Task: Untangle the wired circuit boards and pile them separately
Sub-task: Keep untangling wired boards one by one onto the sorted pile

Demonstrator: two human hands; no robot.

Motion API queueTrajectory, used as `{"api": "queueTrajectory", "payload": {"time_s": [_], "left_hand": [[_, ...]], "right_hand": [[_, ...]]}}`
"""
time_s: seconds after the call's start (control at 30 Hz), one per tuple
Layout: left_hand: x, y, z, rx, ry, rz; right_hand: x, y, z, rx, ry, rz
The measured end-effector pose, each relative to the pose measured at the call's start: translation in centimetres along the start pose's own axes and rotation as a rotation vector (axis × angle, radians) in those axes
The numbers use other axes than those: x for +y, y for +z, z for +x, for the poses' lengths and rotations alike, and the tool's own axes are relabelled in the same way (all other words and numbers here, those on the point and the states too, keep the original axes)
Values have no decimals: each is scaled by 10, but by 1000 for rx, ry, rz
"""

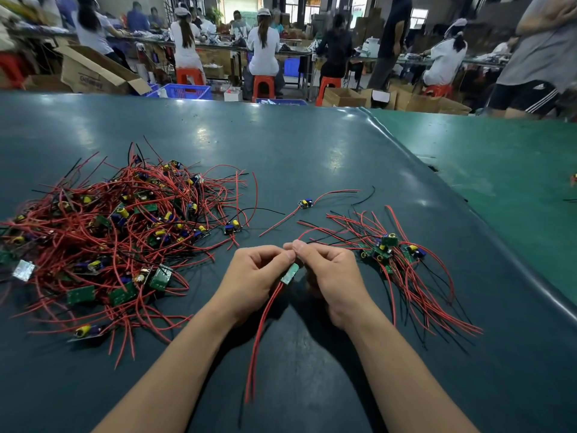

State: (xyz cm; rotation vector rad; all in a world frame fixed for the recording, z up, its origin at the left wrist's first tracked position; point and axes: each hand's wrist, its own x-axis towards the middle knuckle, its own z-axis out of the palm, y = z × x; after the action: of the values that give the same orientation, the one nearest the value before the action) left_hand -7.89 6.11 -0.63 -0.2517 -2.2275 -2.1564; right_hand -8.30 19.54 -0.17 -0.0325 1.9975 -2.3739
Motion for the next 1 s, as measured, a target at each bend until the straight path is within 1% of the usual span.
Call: {"api": "queueTrajectory", "payload": {"time_s": [0.07,0.13,0.23,0.3,0.37,0.5,0.57,0.67,0.73,0.83,1.0], "left_hand": [[0,0,-1,-34,2,23],[1,-2,-1,-56,-27,-26],[4,-7,0,-134,-120,-206],[4,-8,-1,-193,-129,-223],[4,-7,-3,-226,-109,-211],[4,-6,-1,-188,-117,-237],[3,-6,-1,-183,-116,-215],[2,-6,0,-219,-107,-178],[1,-7,0,-250,-105,-156],[0,-8,-2,-300,-95,-128],[-1,-9,0,-273,-80,-144]], "right_hand": [[-1,-1,0,-1,24,56],[-2,-1,0,-13,67,114],[-5,-3,0,-111,147,163],[-6,-3,0,-186,160,165],[-5,-3,0,-199,142,157],[-4,-4,4,-112,107,140],[-5,-5,7,-38,90,201],[-10,-8,9,21,92,326],[-10,-8,10,38,135,397],[-8,-5,12,74,169,389],[-5,-12,17,227,6,369]]}}
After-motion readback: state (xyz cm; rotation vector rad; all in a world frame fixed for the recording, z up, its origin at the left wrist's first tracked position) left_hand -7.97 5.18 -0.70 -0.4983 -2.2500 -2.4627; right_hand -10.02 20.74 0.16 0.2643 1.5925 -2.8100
